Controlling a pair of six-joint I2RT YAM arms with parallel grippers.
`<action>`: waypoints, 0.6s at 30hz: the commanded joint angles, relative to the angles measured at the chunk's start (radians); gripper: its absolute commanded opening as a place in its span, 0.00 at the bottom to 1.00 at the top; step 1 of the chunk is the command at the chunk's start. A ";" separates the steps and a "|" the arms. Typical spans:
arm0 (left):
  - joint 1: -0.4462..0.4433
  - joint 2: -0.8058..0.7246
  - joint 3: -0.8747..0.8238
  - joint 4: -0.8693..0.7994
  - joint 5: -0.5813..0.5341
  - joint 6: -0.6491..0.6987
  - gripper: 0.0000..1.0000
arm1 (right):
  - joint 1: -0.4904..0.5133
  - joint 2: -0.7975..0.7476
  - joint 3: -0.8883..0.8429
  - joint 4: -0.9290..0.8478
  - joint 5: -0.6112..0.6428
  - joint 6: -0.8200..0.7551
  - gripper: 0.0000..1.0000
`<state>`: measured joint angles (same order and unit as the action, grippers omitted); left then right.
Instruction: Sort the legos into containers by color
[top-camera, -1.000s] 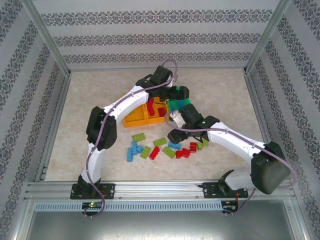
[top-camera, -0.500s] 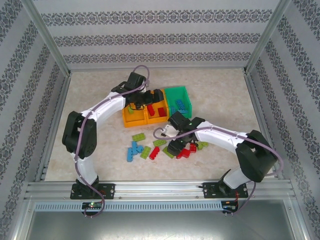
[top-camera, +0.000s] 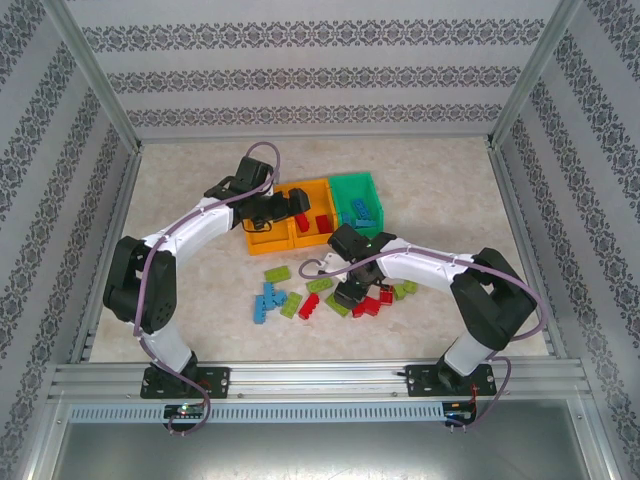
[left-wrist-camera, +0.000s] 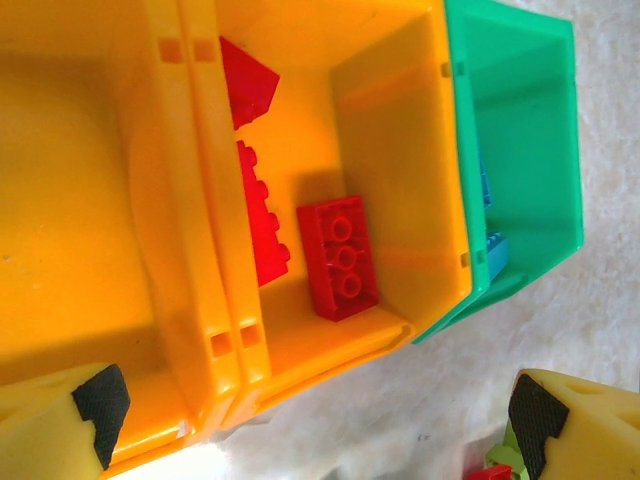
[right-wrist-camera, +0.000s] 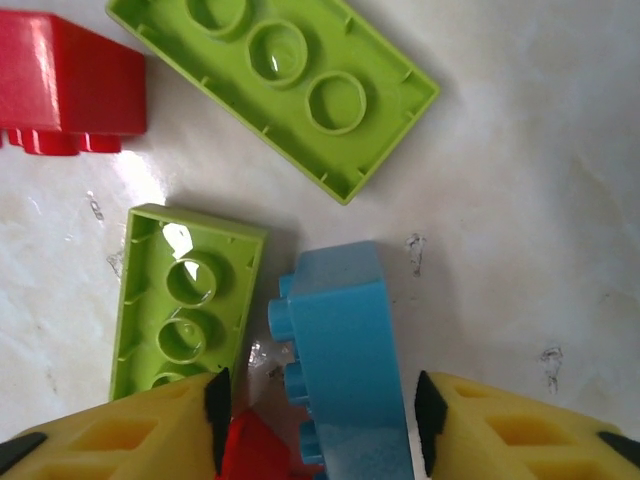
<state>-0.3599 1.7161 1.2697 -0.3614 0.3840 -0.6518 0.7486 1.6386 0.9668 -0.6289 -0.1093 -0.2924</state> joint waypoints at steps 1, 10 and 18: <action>0.015 -0.051 -0.015 0.032 -0.013 -0.007 1.00 | 0.000 0.016 0.019 -0.014 0.020 -0.017 0.50; 0.031 -0.094 -0.044 -0.006 -0.044 0.016 0.99 | -0.034 -0.044 0.007 0.027 -0.022 0.014 0.27; 0.041 -0.146 -0.085 -0.052 -0.096 0.049 0.99 | -0.143 -0.186 -0.013 0.138 -0.143 0.093 0.23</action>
<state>-0.3321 1.6028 1.2003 -0.3717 0.3256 -0.6361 0.6395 1.5002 0.9657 -0.5522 -0.1829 -0.2478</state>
